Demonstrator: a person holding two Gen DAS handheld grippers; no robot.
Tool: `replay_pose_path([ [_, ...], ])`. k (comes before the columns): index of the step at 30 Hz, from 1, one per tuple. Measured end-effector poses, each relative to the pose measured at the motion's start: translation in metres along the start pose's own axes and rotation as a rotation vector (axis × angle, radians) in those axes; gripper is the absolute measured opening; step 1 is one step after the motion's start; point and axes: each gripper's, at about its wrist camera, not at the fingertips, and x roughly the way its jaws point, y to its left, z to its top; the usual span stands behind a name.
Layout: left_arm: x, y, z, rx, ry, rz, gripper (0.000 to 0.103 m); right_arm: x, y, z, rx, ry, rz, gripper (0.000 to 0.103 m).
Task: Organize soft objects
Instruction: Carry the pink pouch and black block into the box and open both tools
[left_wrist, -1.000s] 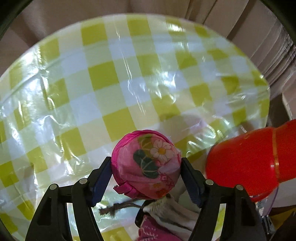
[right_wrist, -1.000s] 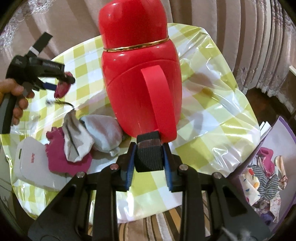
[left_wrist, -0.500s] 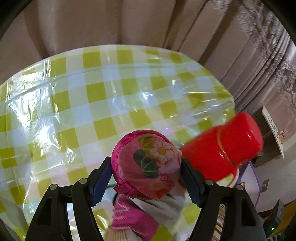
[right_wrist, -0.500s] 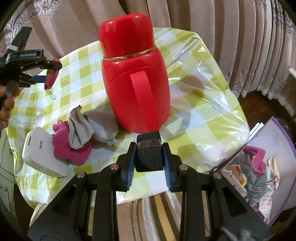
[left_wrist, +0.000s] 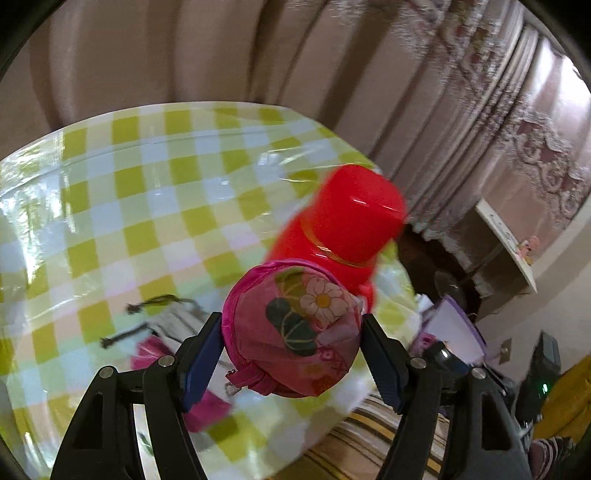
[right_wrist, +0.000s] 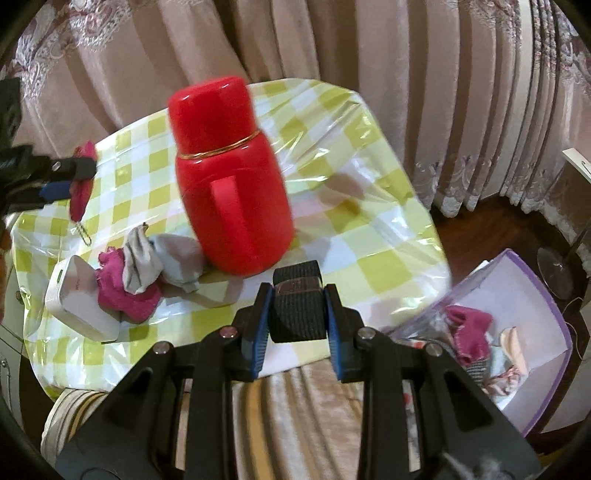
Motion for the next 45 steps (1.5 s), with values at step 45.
replay_pose_path([
  [45,0.125,-0.263,-0.123,0.181,0.314,-0.355,0.084,-0.055,-0.209,-0.02,0.059,-0.049,-0.294,0.065],
])
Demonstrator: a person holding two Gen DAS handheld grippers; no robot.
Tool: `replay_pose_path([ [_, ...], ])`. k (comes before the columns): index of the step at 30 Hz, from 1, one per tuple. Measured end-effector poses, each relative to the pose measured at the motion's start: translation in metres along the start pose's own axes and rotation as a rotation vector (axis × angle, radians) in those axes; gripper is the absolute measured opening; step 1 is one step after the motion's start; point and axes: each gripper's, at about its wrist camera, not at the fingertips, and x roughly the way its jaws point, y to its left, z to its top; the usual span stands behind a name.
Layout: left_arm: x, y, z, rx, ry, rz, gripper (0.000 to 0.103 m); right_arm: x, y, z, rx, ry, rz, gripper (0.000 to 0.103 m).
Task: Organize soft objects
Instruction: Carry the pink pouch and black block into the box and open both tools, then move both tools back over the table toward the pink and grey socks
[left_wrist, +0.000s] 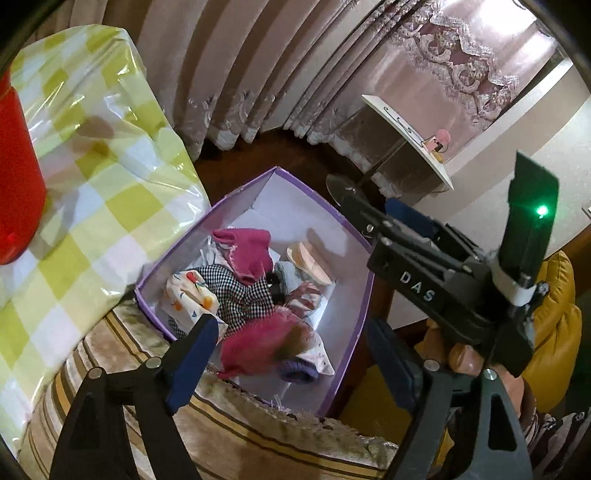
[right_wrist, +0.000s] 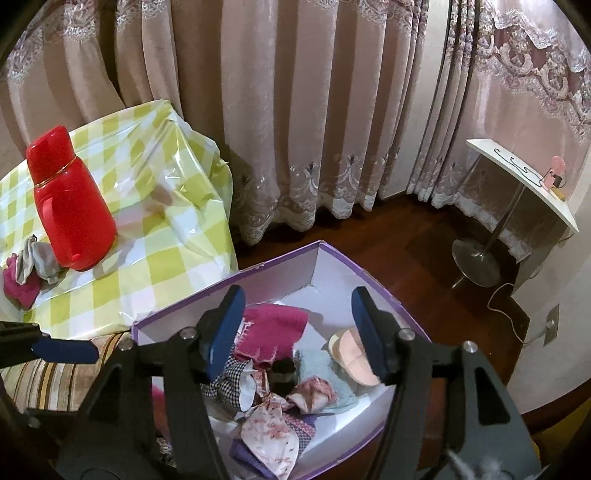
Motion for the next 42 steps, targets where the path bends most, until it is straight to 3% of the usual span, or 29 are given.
replay_pose_path([
  [6,-0.003,0.003,-0.004,0.003,-0.034,0.02,0.084,-0.002,-0.002,0.0,0.006,-0.001,0.014,0.07],
  [13,-0.015,0.011,-0.016,0.032,-0.099,0.109,0.084,-0.006,0.007,0.0,-0.013,-0.018,0.029,0.073],
  [23,-0.062,0.047,-0.035,-0.045,-0.196,0.219,0.084,-0.017,0.039,0.0,-0.091,-0.049,0.114,0.073],
  [34,-0.104,0.091,-0.065,-0.164,-0.259,0.258,0.083,-0.034,0.103,-0.005,-0.239,-0.065,0.249,0.073],
  [42,-0.158,0.119,-0.081,-0.215,-0.334,0.317,0.083,-0.042,0.149,0.0,-0.323,-0.077,0.317,0.073],
])
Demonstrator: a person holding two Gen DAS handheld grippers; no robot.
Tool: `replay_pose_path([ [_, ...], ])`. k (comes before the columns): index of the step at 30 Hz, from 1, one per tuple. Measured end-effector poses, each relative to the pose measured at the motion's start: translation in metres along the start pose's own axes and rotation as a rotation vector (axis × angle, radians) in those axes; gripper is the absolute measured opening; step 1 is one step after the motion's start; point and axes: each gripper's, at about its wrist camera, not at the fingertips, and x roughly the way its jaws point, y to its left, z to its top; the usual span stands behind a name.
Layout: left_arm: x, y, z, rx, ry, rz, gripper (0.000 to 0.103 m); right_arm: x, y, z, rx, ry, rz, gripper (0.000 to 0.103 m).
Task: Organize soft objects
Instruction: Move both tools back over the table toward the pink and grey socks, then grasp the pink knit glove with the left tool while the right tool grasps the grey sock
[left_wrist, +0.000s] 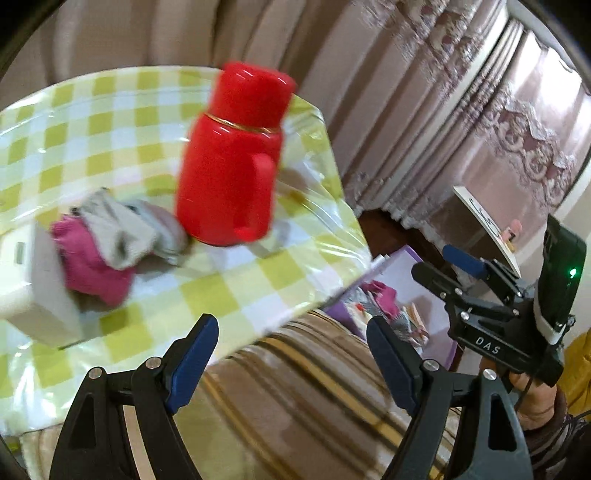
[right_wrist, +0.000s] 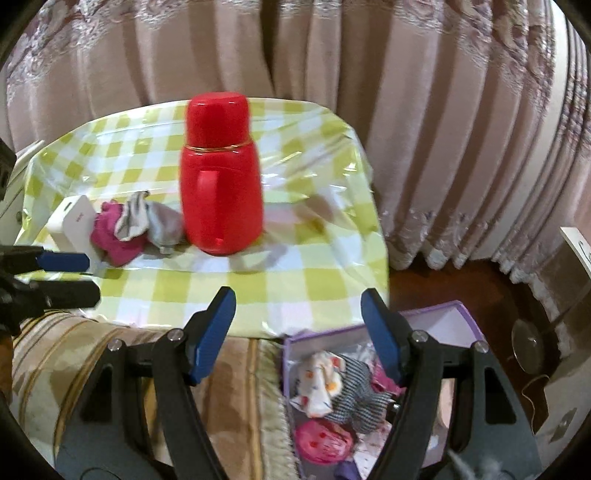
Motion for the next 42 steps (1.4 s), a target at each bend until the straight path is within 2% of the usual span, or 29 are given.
replay_pose_path([
  [10,-0.059,0.068,0.04,-0.041,-0.083,0.092,0.083,0.019,0.058,0.025,-0.083,-0.005,0.121,0.073],
  [16,-0.069,0.109,0.065,-0.057,-0.062,0.118,0.083,0.03,0.095,0.039,-0.148,-0.005,0.186,0.073],
  [19,-0.068,0.127,0.075,-0.068,-0.04,0.108,0.083,0.036,0.107,0.045,-0.167,0.0,0.214,0.073],
  [25,-0.055,0.17,0.103,-0.103,0.039,0.071,0.083,0.049,0.139,0.059,-0.237,-0.003,0.28,0.073],
  [30,-0.037,0.214,0.123,-0.176,0.111,0.032,0.083,0.063,0.161,0.066,-0.274,0.008,0.317,0.073],
  [40,0.028,0.281,0.122,-0.309,0.312,-0.083,0.083,0.099,0.19,0.074,-0.309,0.057,0.372,0.073],
  [42,0.042,0.29,0.119,-0.335,0.349,-0.128,0.083,0.106,0.195,0.076,-0.311,0.069,0.391,0.073],
])
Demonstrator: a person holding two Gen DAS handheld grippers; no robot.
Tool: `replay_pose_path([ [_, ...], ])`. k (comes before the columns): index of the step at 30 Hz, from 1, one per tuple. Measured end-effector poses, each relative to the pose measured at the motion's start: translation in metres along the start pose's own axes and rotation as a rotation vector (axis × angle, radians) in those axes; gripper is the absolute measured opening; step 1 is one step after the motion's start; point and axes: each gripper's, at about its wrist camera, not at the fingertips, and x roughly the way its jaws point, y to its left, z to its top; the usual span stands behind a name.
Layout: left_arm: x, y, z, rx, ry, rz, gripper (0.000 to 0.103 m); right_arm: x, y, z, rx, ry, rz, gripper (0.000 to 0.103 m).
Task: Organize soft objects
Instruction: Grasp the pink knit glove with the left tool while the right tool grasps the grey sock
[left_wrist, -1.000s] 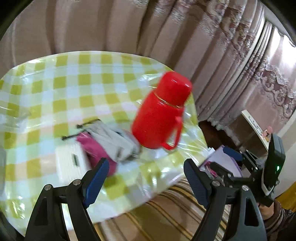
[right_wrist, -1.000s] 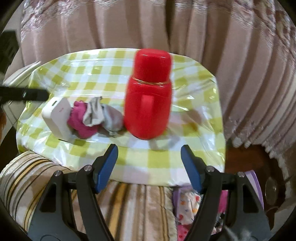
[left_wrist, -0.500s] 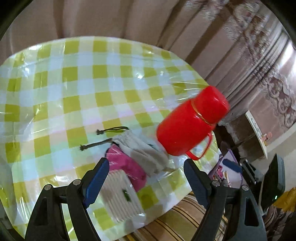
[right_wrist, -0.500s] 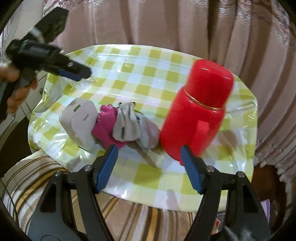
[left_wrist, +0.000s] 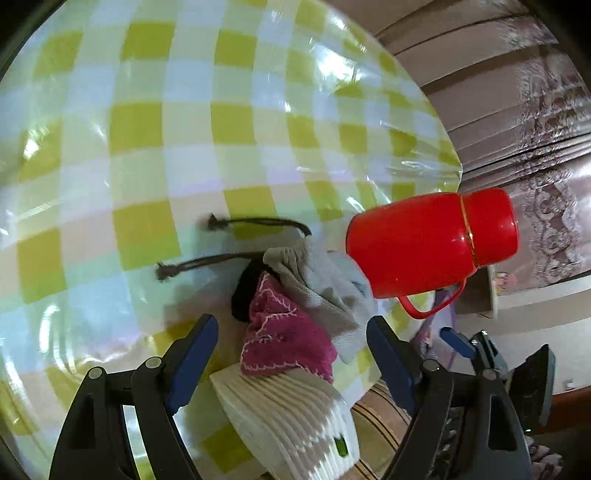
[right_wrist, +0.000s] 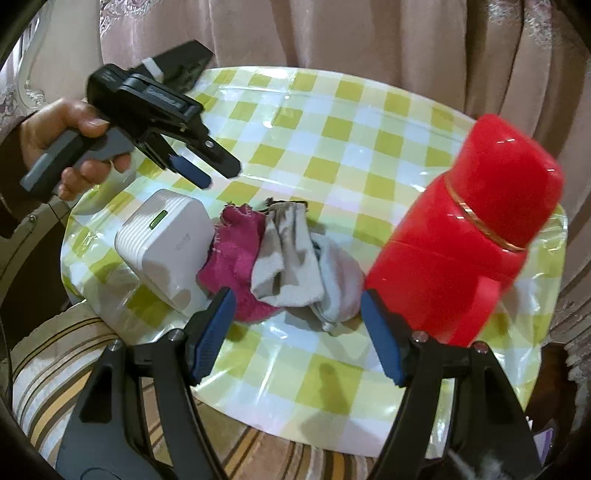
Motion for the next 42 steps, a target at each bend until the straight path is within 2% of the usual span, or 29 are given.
replay_pose_path([
  [6,0.032,0.016,0.006,-0.017,0.08,-0.034,0.083,0.025,0.003,0.006,0.003,0.03,0.047,0.073],
  [10,0.045,0.021,0.005,-0.021,0.112,-0.072,0.078,0.042,0.005,0.01,-0.006,0.05,0.069,0.073],
  [16,0.057,0.018,0.004,0.011,0.166,-0.094,0.069,0.072,0.003,0.016,0.015,0.094,0.1,0.064],
  [20,0.065,0.016,0.007,0.026,0.188,-0.113,0.058,0.085,0.004,0.02,0.014,0.108,0.111,0.057],
  [21,0.065,0.015,0.006,0.03,0.19,-0.117,0.057,0.087,0.003,0.02,0.016,0.109,0.113,0.056],
  [25,0.069,0.015,0.008,0.038,0.184,-0.123,0.039,0.096,0.004,0.02,0.012,0.12,0.117,0.053],
  [27,0.068,0.016,0.007,0.045,0.178,-0.127,0.034,0.099,0.003,0.02,0.015,0.121,0.122,0.037],
  [29,0.067,0.017,0.007,0.044,0.171,-0.132,0.03,0.101,0.003,0.019,0.015,0.124,0.131,0.03],
  [32,0.062,0.017,0.007,0.043,0.156,-0.14,0.027,0.101,0.006,0.02,0.004,0.115,0.135,0.02],
  [35,0.053,0.014,0.009,0.048,0.141,-0.148,0.025,0.096,0.006,0.021,0.002,0.099,0.131,0.015],
  [42,0.031,0.001,0.013,0.06,0.082,-0.157,0.024,0.075,-0.002,0.029,0.026,0.053,0.109,0.012],
])
